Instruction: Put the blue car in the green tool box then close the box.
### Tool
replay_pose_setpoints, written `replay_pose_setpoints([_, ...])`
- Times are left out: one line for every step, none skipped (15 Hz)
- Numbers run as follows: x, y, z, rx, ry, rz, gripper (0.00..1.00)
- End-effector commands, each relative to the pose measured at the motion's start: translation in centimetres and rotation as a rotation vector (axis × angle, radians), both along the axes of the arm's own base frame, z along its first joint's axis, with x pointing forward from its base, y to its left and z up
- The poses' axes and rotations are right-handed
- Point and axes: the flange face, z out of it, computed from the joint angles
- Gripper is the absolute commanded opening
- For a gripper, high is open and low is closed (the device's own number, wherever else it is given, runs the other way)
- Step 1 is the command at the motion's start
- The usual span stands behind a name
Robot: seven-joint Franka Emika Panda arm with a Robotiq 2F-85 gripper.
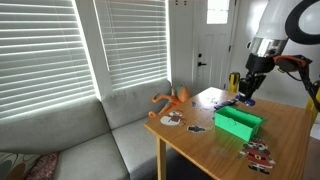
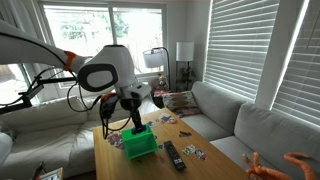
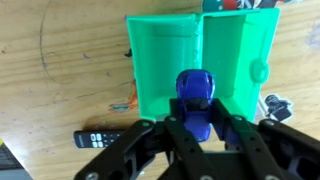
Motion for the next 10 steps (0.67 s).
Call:
replay_pose_setpoints([0.7,2.8,-1.1,0.052,-0.009,0.164,0.1])
replay_pose_setpoints([1.0,3.5,-1.5,0.066,-0.015,0.191,0.1])
replay_pose_setpoints([1.2,4.0,-1.9,0.072,-0.021,0.212,0.1])
replay_pose_setpoints([1.4,4.3,-2.4,0.08,-0.028,0.228,0.1])
replay_pose_setpoints([1.7,4.5,-2.9,0.083,-0.023,0.24,0.1])
replay_pose_setpoints([2.0,4.5,-3.6,0.088,-0.02,0.241,0.1])
replay_pose_setpoints([2.3,4.4,-4.2,0.096,-0.013,0.244,0.1])
replay_pose_setpoints([2.5,4.3,-4.8,0.097,-0.009,0.244,0.1])
replay_pose_setpoints([2.7,4.2,-5.3,0.1,-0.002,0.246,0.1])
replay_pose_setpoints([2.7,4.1,-5.8,0.099,0.01,0.244,0.1])
